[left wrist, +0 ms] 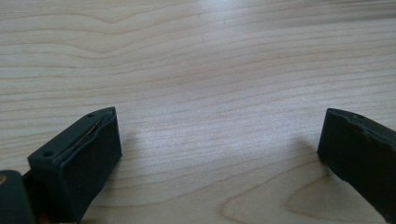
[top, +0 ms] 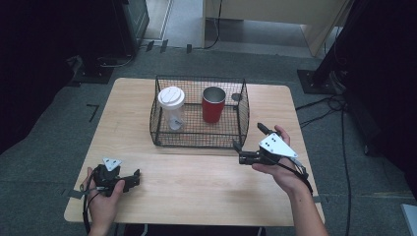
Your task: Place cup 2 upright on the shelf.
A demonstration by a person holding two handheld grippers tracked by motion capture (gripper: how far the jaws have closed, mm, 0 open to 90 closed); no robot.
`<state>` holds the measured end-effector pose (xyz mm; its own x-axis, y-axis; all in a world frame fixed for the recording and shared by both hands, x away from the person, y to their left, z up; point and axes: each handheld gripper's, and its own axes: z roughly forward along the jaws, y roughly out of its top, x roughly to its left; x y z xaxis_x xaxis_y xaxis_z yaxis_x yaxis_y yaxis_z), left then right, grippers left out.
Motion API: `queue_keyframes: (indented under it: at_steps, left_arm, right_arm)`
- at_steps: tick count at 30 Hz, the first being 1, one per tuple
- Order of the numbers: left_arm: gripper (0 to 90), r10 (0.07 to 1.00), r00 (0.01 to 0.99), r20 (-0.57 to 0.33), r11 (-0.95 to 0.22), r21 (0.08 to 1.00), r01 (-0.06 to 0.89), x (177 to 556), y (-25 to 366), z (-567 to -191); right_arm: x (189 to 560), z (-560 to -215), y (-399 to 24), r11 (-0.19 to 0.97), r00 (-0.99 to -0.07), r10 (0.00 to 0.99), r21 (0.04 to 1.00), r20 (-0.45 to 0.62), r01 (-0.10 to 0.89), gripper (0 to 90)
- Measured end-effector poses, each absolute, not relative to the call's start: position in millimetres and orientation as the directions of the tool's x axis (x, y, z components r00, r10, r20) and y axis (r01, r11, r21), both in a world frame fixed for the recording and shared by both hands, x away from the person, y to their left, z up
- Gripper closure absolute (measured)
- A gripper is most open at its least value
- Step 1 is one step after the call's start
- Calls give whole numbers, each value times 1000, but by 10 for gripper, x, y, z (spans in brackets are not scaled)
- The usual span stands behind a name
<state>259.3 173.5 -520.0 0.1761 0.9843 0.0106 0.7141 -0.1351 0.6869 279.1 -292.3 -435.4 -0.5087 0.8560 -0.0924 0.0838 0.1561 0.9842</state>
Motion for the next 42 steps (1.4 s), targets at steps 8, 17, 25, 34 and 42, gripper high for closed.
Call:
queue_keyframes:
  at_steps: [8, 17, 25, 34, 42]
  left_arm:
    - [2, 984, 176, 10, -135, 687, 714, 2593, 1735, -5201]
    - [2, 984, 176, 11, -135, 687, 714, 2593, 1735, -5201]
    - [2, 984, 176, 11, -135, 687, 714, 2593, 1735, -5201]
    - [2, 984, 177, 12, -137, 687, 714, 2593, 1736, -5200]
    - [2, 984, 177, 11, -136, 687, 714, 2593, 1736, -5200]
  right_arm:
    - [2703, -4561, -3143, 156, -466, 881, 978, -75, 136, 0]
    - [2613, -4752, -3339, 152, -424, 904, 970, -58, 191, 0]
    - [2544, -4910, -3550, 161, -361, 930, 955, -63, 247, 0]
    - [2483, -4996, -3691, 152, -276, 960, 922, -52, 355, 0]
    - [2466, -5139, -3801, 146, -174, 982, 858, -68, 493, 0]
